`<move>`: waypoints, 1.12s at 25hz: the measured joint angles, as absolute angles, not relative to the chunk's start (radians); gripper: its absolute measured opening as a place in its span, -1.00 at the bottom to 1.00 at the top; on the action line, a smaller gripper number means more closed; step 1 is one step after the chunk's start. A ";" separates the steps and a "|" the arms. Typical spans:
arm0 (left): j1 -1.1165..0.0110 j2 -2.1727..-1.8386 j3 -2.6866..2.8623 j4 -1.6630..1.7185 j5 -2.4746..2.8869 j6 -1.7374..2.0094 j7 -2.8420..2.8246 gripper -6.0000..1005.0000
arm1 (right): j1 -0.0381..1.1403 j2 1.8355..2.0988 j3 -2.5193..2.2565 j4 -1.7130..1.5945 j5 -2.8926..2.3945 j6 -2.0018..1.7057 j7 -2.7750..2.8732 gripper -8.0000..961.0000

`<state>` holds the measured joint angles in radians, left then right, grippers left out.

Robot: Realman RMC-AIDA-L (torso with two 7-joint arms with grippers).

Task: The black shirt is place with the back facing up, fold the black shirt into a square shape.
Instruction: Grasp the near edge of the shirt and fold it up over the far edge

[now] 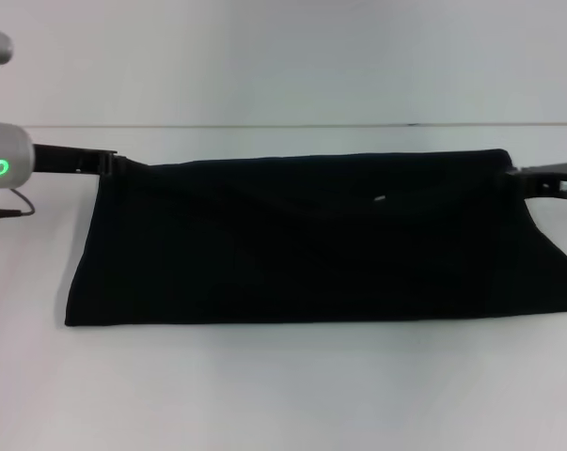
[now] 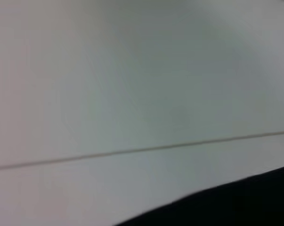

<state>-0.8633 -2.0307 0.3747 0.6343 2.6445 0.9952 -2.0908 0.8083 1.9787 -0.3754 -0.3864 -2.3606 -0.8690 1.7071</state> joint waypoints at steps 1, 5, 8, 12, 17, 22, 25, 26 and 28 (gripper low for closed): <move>-0.865 -2.037 0.393 0.634 2.644 0.971 -2.091 -0.99 | 0.819 1.993 -0.375 -0.376 -2.350 -0.816 1.692 -0.71; -0.869 -2.062 0.449 0.634 2.644 0.873 -2.091 -0.99 | 0.850 2.037 -0.375 -0.355 -2.298 -0.666 1.643 -0.70; -0.870 -2.068 0.480 0.636 2.644 0.822 -2.091 -0.99 | 0.862 2.044 -0.375 -0.350 -2.270 -0.614 1.629 -0.69; -0.868 -2.066 0.484 0.649 2.645 0.810 -2.093 -0.98 | 0.873 2.038 -0.375 -0.356 -2.240 -0.601 1.628 -0.69; -0.858 -2.060 0.485 0.685 2.645 0.806 -2.105 -0.98 | 0.897 2.013 -0.376 -0.359 -2.224 -0.610 1.635 -0.68; -0.862 -2.059 0.485 0.714 2.649 0.805 -2.106 -0.98 | 0.928 1.991 -0.395 -0.357 -2.224 -0.600 1.637 -0.67; -0.865 -2.053 0.486 0.722 2.652 0.802 -2.106 -0.98 | 0.941 1.977 -0.400 -0.351 -2.224 -0.596 1.640 -0.66; -0.866 -2.052 0.487 0.722 2.652 0.801 -2.106 -0.98 | 0.943 1.974 -0.400 -0.350 -2.224 -0.596 1.642 -0.66; -0.868 -2.050 0.493 0.721 2.651 0.797 -2.106 -0.98 | 0.945 1.972 -0.400 -0.349 -2.224 -0.594 1.649 -0.66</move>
